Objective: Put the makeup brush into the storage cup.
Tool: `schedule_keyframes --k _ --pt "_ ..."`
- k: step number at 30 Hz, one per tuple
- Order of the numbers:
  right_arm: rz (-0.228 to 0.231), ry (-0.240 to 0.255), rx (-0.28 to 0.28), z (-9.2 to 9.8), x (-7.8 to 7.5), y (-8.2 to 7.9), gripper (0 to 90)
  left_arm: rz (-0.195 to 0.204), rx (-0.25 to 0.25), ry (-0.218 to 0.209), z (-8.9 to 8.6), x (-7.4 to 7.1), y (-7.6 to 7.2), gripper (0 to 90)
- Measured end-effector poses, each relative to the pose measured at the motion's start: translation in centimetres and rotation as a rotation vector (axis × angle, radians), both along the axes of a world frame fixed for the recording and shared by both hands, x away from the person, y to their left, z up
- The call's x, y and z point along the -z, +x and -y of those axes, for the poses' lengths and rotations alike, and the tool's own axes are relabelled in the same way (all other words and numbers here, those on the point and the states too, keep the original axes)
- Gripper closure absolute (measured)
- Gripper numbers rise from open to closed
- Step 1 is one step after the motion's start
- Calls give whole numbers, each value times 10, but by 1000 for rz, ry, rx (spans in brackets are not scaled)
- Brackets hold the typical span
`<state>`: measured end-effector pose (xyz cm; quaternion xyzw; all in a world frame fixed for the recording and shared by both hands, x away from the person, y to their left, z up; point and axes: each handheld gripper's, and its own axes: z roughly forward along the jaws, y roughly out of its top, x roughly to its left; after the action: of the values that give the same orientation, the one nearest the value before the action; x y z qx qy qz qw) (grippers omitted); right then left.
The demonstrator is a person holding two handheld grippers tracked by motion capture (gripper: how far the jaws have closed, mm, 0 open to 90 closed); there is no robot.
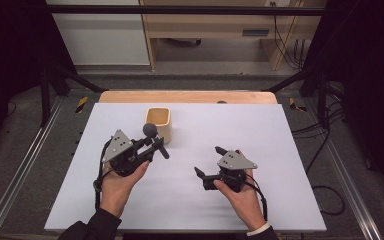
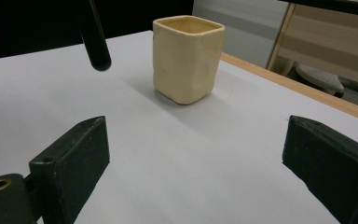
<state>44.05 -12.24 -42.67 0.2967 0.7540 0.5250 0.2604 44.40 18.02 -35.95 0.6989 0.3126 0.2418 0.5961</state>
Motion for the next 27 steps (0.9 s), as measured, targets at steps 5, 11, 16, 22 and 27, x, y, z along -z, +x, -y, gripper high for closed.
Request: schedule_keyframes --k 5,11,16,22,27 --pt "-4 -3 -2 5 -2 -2 67 13 -15 19 -4 -10 2 704" --pt "3 11 26 25 -3 -10 67 37 -18 68 -2 -25 6 704" --pt "4 17 45 41 -5 -18 55 39 -22 76 0 -29 9 704" --pt "17 8 89 56 -1 -25 53 38 -38 82 -2 -32 14 704" --pt "31 27 128 67 6 -28 56 34 -52 72 -7 -34 16 704"
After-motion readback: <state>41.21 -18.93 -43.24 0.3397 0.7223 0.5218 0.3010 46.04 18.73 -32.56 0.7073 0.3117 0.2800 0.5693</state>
